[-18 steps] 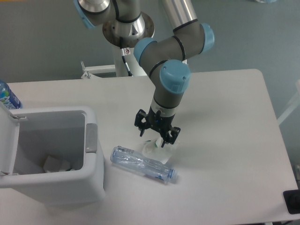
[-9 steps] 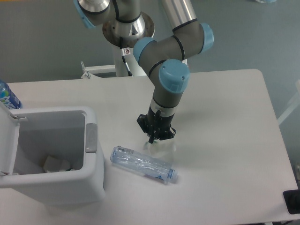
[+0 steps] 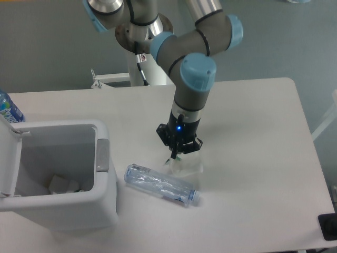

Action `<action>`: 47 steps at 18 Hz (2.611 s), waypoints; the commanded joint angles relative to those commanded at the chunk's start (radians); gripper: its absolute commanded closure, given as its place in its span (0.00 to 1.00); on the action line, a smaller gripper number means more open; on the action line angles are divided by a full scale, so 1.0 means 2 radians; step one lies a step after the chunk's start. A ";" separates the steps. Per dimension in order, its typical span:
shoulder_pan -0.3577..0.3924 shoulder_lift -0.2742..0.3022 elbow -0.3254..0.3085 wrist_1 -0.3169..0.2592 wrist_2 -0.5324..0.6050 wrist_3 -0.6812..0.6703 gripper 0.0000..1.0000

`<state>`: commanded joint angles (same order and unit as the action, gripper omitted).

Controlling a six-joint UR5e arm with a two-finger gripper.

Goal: Place the trash in the trash can
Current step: 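Lift the wrapper and carry it over the white bin, then release, then move the gripper back and lower it to the bottle's cap end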

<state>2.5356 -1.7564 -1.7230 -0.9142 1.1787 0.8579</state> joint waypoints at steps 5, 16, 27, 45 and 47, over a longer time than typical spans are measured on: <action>0.021 0.001 0.098 0.002 -0.099 -0.161 1.00; -0.030 0.025 0.167 0.023 -0.102 -0.378 1.00; -0.148 0.048 0.113 0.023 -0.102 -0.436 1.00; -0.061 0.061 0.101 0.018 -0.032 -0.578 0.00; -0.044 0.060 0.094 0.005 0.012 -0.617 0.00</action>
<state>2.4466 -1.6367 -1.5354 -0.9033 1.2022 -0.3769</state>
